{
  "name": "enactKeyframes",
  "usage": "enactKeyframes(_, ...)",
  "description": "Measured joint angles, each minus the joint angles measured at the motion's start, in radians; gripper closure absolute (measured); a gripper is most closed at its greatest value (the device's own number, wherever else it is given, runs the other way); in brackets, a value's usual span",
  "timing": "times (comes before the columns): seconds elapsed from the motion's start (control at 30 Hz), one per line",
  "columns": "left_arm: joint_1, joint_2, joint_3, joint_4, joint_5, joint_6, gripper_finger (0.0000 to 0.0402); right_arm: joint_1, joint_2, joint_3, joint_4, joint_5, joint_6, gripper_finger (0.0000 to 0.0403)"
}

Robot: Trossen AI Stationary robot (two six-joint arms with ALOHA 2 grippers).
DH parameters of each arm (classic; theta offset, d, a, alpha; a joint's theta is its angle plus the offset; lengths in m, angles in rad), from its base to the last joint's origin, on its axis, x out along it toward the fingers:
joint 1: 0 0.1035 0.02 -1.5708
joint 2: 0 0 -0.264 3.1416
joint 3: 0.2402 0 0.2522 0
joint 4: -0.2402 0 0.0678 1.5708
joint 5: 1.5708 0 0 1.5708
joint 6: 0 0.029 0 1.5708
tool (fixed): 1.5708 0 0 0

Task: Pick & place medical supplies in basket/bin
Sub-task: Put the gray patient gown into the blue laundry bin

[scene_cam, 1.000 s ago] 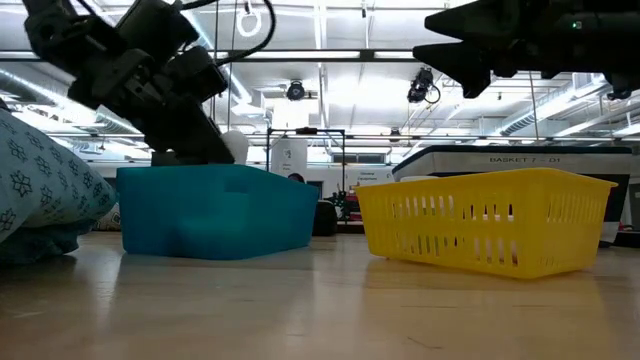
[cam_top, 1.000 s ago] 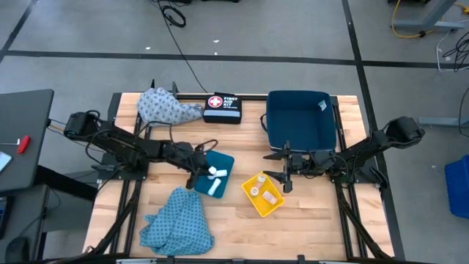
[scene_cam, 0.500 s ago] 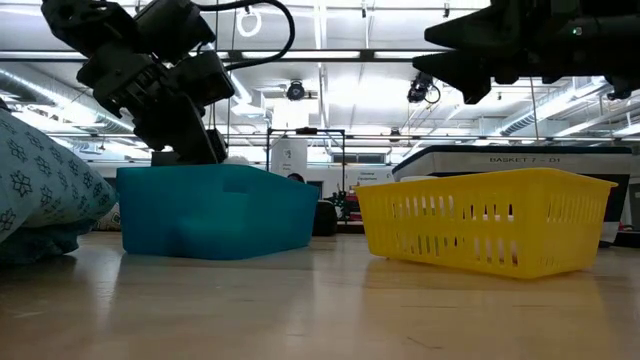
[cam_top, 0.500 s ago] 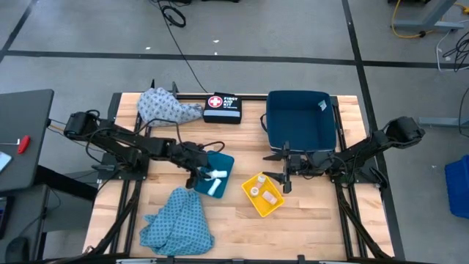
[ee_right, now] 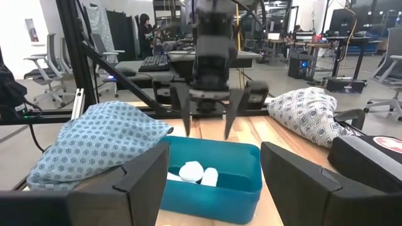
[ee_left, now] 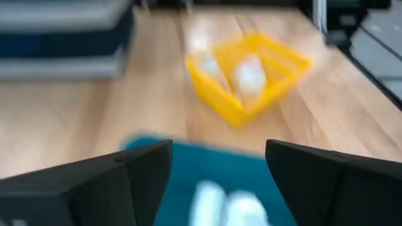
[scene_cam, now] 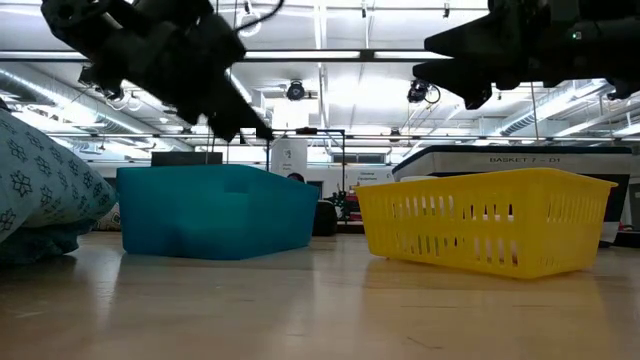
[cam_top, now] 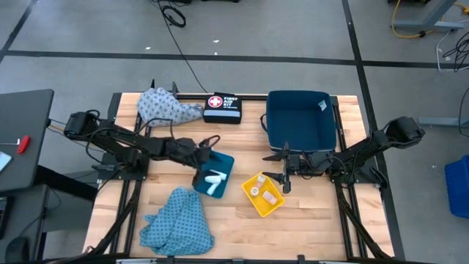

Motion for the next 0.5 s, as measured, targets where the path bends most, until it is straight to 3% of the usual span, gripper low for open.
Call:
enactKeyframes(0.23, 0.000, 0.000, 0.000, 0.248, -0.073, 0.082, 0.0154, 0.000, 0.000, 0.000, 0.002, 0.014, -0.007, 0.0145)
enactKeyframes(0.5, 0.000, 0.000, 0.000, 0.354, -0.081, 0.121, 0.0155, 0.000, 0.000, 0.000, 0.002, 0.013, -0.011, 0.0145)
